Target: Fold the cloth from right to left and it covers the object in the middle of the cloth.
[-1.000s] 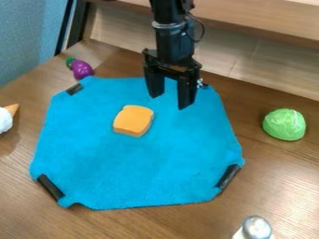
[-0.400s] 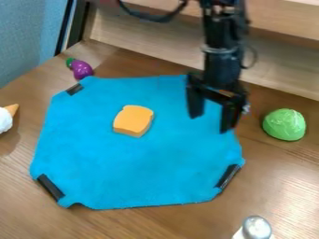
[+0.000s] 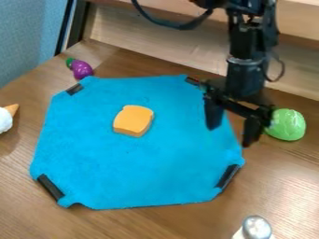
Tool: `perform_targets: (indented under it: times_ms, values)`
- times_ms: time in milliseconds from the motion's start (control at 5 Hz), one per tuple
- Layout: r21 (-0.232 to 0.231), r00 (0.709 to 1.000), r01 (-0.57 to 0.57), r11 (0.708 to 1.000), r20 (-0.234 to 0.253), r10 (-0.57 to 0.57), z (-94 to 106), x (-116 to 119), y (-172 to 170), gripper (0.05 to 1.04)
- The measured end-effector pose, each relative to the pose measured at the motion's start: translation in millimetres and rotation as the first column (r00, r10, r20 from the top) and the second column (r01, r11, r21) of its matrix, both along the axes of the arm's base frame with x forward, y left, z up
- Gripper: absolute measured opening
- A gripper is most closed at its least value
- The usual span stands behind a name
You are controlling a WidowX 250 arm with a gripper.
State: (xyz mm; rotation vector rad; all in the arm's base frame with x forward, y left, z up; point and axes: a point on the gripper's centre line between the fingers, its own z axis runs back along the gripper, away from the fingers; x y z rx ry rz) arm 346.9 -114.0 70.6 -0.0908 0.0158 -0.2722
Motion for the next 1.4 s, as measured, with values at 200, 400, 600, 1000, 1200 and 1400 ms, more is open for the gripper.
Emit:
perform_targets:
  times_ms: [200,400,600,1000,1200,1400]
  values:
    - [0.042,0.998,-0.053,0.998,-0.030,0.054,-9.3,-12.3,-6.0,1.000]
    - [0.051,0.998,-0.036,0.998,-0.045,0.038,-20.9,-26.1,-18.6,1.000]
    - [0.073,0.997,-0.048,0.996,-0.054,0.052,-30.8,-36.2,-21.2,1.000]
    - [0.108,0.996,-0.078,0.991,-0.045,0.083,-48.1,-39.8,-19.3,1.000]
    - [0.108,0.995,-0.093,0.990,-0.026,0.097,-49.7,-39.0,-19.3,0.952]
    - [0.084,0.994,-0.112,0.990,0.006,0.112,-50.8,-39.5,-20.2,0.689]
